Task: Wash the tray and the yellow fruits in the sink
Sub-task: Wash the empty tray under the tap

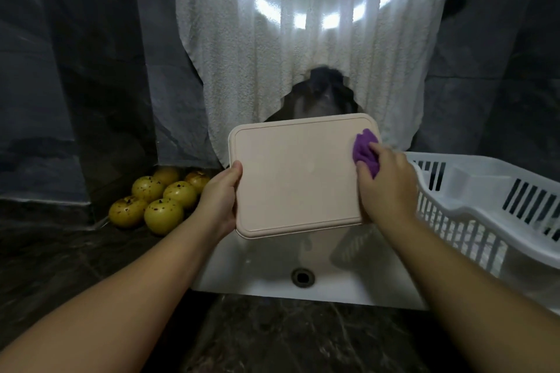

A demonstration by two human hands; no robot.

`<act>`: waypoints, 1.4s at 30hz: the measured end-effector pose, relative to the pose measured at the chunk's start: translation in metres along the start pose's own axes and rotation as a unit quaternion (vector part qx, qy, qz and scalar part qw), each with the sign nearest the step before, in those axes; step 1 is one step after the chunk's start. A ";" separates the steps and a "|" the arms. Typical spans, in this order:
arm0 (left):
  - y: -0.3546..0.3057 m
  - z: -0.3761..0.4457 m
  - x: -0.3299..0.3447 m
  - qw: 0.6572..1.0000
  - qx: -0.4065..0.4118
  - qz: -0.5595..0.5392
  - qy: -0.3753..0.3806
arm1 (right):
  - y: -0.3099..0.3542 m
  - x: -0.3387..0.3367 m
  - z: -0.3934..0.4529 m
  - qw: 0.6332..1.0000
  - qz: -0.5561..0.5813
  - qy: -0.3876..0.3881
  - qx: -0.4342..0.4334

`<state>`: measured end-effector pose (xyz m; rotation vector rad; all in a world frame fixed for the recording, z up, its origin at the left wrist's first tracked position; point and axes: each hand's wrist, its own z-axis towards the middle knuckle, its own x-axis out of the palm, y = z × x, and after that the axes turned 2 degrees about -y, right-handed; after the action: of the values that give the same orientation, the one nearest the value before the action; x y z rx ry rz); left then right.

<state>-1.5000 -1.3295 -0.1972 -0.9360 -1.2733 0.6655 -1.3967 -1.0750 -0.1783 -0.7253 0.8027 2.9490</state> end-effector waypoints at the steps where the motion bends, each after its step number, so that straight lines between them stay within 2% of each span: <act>1: 0.002 -0.001 0.004 1.000 -0.001 0.008 -0.001 | 0.011 0.004 -0.009 0.999 0.010 0.019 -0.024; 5: 0.004 0.000 0.011 0.999 0.015 0.045 0.000 | 0.040 0.017 -0.057 0.966 0.023 0.107 -0.235; 7: 0.000 0.002 0.005 0.998 0.027 0.051 -0.012 | 0.030 0.012 -0.052 0.958 0.014 0.096 -0.271; 9: -0.006 0.003 -0.008 0.998 0.034 0.043 -0.028 | 0.010 0.004 -0.033 0.979 0.006 0.063 -0.196; 11: -0.010 0.003 -0.019 0.998 0.035 0.036 -0.041 | -0.012 -0.006 -0.010 0.998 0.014 0.031 -0.061; 12: -0.010 0.003 -0.023 0.998 0.032 0.036 -0.046 | -0.019 -0.011 -0.001 0.999 0.034 0.022 -0.007; 14: -0.010 0.002 -0.025 0.998 0.024 0.039 -0.050 | -0.023 -0.013 0.006 0.995 0.086 0.018 0.041; 16: -0.011 0.002 -0.022 0.998 0.024 0.038 -0.054 | -0.022 -0.013 0.000 0.992 0.115 0.042 0.039; 21: -0.019 0.007 -0.025 0.996 0.048 0.036 -0.063 | -0.038 -0.005 -0.049 0.977 0.102 0.185 -0.007; 22: -0.020 0.007 -0.025 0.996 0.049 0.038 -0.061 | -0.042 -0.002 -0.055 0.976 0.101 0.191 -0.016; 24: -0.018 0.007 -0.027 0.996 0.049 0.042 -0.057 | -0.043 0.001 -0.050 0.982 0.116 0.148 -0.003; 26: -0.013 0.006 -0.030 0.996 0.049 0.045 -0.057 | -0.038 0.001 -0.029 0.983 0.157 0.083 0.055; 28: -0.008 0.003 -0.034 0.996 0.047 0.048 -0.059 | -0.031 -0.003 -0.002 0.971 0.209 0.049 0.102; 34: -0.010 0.002 -0.032 0.996 0.053 0.047 -0.057 | -0.019 -0.007 0.015 0.963 0.233 0.057 0.126; 39: -0.020 0.004 -0.036 0.992 0.094 0.077 -0.046 | -0.035 0.002 -0.013 0.960 0.210 0.134 0.130; 42: -0.018 0.002 -0.043 0.988 0.108 0.108 -0.011 | -0.033 -0.004 0.002 0.946 0.269 0.093 0.155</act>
<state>-1.5119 -1.3742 -0.2024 -0.8950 -1.1020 0.9676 -1.3904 -1.0444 -0.1910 -0.8849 1.6795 3.0895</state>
